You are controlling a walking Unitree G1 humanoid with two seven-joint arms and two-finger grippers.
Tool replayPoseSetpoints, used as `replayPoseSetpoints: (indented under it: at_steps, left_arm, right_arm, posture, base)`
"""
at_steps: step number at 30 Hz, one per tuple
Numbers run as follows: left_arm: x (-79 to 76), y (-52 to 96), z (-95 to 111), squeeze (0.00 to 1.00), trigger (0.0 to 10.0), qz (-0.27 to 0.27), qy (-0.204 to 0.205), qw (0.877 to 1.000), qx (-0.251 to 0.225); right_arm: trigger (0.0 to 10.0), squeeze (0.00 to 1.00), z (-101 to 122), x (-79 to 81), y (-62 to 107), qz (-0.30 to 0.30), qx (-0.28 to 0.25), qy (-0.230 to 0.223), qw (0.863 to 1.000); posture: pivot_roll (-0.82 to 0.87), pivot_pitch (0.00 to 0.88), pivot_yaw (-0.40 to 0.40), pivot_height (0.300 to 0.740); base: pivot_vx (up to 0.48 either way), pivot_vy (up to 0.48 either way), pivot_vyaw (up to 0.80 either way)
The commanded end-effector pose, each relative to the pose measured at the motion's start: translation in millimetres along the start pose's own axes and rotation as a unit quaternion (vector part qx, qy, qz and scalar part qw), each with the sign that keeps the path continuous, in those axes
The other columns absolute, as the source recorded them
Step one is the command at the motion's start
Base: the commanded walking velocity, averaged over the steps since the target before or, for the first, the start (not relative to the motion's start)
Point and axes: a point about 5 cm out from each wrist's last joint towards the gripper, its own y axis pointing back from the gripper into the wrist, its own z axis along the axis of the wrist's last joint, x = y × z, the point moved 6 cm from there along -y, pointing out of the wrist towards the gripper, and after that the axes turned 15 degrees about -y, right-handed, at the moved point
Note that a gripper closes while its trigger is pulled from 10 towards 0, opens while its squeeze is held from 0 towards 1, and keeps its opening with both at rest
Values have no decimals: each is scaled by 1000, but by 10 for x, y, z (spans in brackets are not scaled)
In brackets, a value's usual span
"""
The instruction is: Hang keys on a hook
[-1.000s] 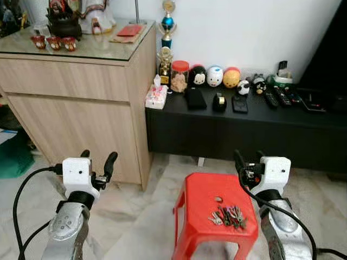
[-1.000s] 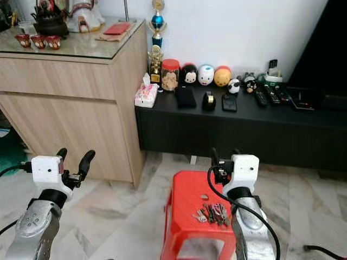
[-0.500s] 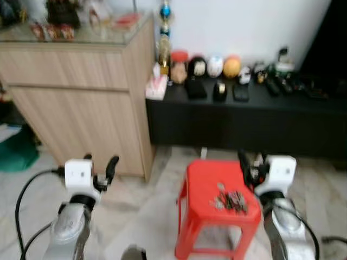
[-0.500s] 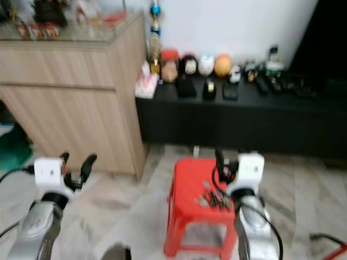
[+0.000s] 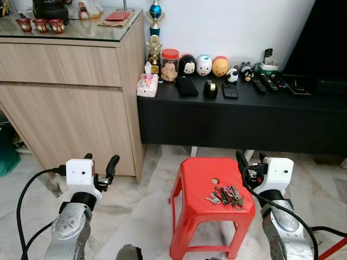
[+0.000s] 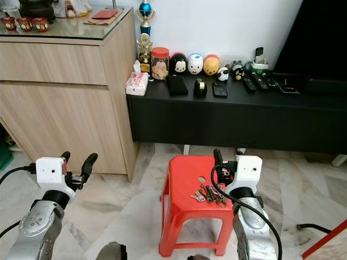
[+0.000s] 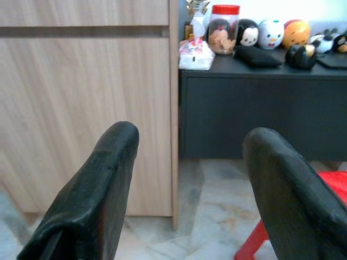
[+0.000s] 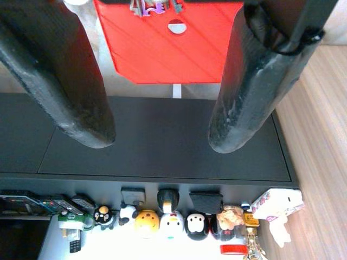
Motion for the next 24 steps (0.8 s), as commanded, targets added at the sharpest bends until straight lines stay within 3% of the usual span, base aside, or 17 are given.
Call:
replayPoseSetpoints:
  at_steps: [1,4,8,18,24]
  left_arm:
    - [82,5,-38,0,10000,18,-17,1000,5]
    - [225,-32,-19,0,10000,35,-26,999,1]
    - [254,-57,44,0,10000,31,-18,999,-10]
    - [-42,-40,100,0,10000,-11,4,1000,-21]
    - [-58,-42,80,0,10000,-15,6,1000,-17]
  right_arm:
    - [10000,0,16,-16,-6,-1,0,-4,1000]
    - [10000,0,28,-5,-12,4,-1,-1,1000]
    - [10000,0,36,-14,-15,4,-4,3,1000]
    - [10000,0,6,-9,4,3,0,-1,1000]
    - [10000,0,-17,4,-13,6,7,-6,1000]
  posture:
    - [-22,0,-74,639]
    - [-20,0,-76,631]
    - [-15,0,-77,631]
    - [-18,0,-80,631]
    - [-16,0,-79,631]
  base:
    - [0,0,0]
    - [0,0,0]
    - [0,0,0]
    - [0,0,0]
    - [0,0,0]
